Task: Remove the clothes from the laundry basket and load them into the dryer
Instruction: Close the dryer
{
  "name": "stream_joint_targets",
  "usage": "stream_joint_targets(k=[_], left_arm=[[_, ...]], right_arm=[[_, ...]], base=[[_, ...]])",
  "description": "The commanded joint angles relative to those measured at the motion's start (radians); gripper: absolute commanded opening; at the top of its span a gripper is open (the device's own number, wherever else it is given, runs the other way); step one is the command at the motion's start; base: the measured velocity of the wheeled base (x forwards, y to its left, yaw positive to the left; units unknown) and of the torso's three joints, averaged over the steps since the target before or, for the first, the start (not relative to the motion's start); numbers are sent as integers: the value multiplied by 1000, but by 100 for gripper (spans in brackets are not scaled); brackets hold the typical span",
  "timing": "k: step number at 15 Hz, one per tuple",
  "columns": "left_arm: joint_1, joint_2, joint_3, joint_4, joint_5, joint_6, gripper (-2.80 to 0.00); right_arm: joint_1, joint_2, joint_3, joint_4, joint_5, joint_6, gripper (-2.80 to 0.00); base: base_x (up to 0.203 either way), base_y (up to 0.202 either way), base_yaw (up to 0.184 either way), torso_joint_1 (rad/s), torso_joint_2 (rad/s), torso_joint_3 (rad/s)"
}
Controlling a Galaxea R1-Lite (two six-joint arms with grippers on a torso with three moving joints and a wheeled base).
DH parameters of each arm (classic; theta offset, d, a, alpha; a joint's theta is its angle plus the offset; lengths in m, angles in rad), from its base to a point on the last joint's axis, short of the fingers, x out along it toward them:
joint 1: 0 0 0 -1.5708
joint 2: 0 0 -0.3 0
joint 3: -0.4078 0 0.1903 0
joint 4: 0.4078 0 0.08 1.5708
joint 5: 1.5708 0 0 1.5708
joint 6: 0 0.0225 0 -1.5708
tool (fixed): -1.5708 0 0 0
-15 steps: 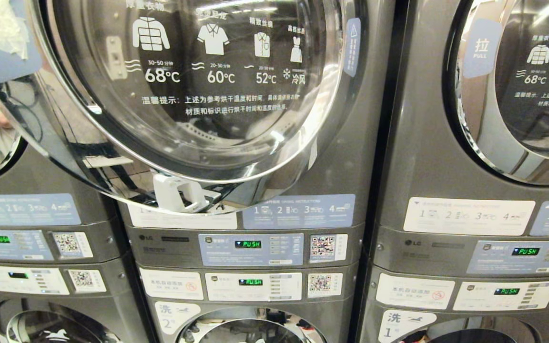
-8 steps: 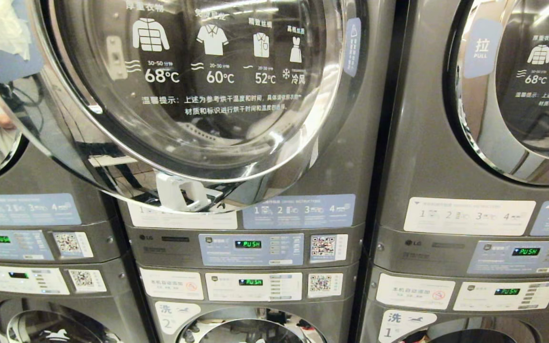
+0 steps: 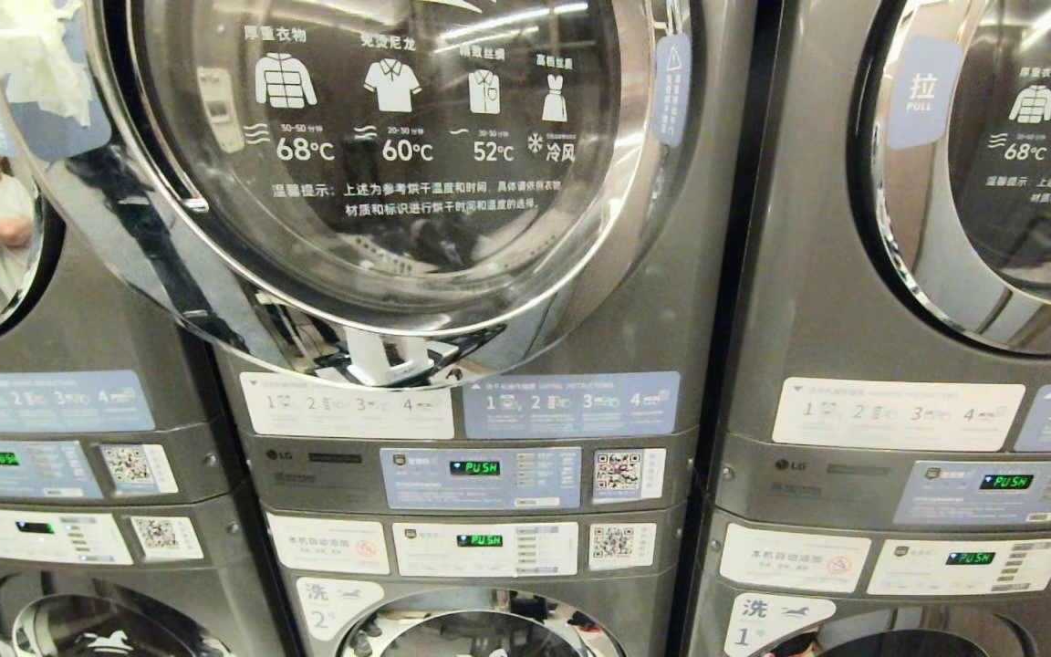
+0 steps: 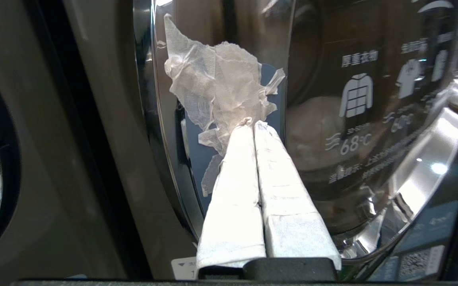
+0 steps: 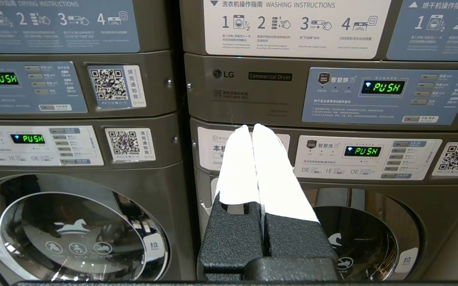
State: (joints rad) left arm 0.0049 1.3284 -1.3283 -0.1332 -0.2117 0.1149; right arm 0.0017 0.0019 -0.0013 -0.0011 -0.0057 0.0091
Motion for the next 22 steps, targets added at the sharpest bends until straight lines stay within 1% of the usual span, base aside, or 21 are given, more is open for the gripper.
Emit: stream_joint_targets(k=[1, 5, 7, 10, 12, 14, 16, 18, 20, 22], left_arm=[[15, 73, -25, -3, 7, 1, -280], [33, 196, -100, -60, 41, 3, -280], [34, 248, -142, -66, 55, 0, -280], [35, 309, -156, -94, 60, 0, -280], [35, 352, -156, -139, 60, 0, -280], [35, 398, -158, -210, 65, 3, -280], [35, 440, -169, -251, 108, 1, -280], [35, 481, -188, -284, 116, 0, -280], [34, 533, -242, -331, 119, 1, -280], [33, 586, -328, -343, 128, 3, -280]], right_arm=[[0, 0, 0, 0, 0, 1, -280], [0, 0, 1, 0, 0, 2, -280], [0, 0, 1, 0, 0, 2, -280], [0, 0, 1, 0, 0, 2, -280], [1, 0, 1, 0, 0, 2, -280], [0, 0, 1, 0, 0, 2, -280], [1, 0, 1, 0, 0, 2, -280], [0, 0, 1, 0, 0, 2, -280], [1, 0, 1, 0, 0, 2, -280], [0, 0, 0, 0, 0, 1, -280]], base=[[0, 0, 0, 0, 0, 0], [0, 0, 0, 0, 0, 0], [0, 0, 0, 0, 0, 0], [0, 0, 0, 0, 0, 0], [0, 0, 0, 0, 0, 0], [0, 0, 0, 0, 0, 0], [0, 0, 0, 0, 0, 0], [0, 0, 0, 0, 0, 0], [0, 0, 0, 0, 0, 0], [0, 0, 0, 0, 0, 0]])
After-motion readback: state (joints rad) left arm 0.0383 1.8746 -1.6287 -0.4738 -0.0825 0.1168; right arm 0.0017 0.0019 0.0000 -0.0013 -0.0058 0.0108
